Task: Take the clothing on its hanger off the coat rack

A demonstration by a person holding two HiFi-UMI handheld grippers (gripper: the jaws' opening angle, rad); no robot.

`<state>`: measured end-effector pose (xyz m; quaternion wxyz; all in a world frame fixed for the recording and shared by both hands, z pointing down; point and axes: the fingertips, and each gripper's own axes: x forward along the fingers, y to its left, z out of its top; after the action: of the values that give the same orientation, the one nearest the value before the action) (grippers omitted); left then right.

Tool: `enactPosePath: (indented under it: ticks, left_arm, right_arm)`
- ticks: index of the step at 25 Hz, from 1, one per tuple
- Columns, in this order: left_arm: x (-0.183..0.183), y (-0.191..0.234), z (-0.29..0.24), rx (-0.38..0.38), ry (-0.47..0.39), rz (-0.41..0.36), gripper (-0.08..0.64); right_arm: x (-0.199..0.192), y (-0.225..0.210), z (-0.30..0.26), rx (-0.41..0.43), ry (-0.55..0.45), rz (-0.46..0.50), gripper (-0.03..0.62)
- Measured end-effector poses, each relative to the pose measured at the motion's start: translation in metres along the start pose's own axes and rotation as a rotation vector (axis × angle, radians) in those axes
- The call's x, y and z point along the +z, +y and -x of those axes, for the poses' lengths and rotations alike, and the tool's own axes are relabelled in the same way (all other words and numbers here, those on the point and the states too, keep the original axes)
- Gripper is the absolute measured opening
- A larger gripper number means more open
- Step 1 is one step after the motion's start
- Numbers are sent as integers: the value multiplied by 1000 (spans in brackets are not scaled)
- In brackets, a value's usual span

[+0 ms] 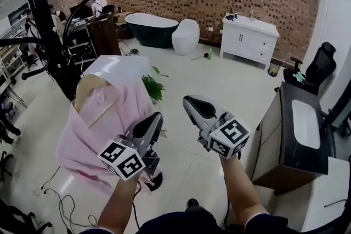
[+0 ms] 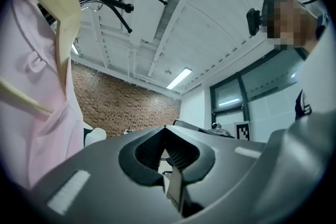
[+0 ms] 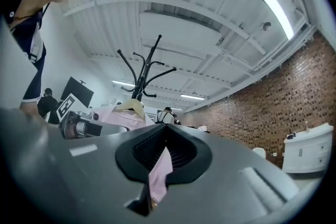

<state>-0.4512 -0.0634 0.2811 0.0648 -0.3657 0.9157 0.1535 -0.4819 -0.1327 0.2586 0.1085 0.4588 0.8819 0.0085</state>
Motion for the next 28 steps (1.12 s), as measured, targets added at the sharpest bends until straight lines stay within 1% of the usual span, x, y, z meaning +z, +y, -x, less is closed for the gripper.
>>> enactPosePath:
  ticks: [7, 11, 17, 22, 28]
  left_arm:
    - [23, 37, 11, 209, -36, -73, 12]
    - [34, 47, 33, 324, -58, -123, 12]
    - [37, 70, 73, 473, -89, -134, 12]
    - [33, 83, 102, 553, -100, -117, 12]
    - [33, 89, 118, 597, -94, -116, 12]
  right_arm:
    - [-8, -1, -63, 222, -5, 1, 2]
    - [-15, 16, -94, 344, 6, 20, 2]
    - [-30, 49, -132, 492, 45, 51, 2]
    - [-44, 70, -153, 551, 77, 68, 2]
    - [-51, 83, -170, 577, 85, 87, 2]
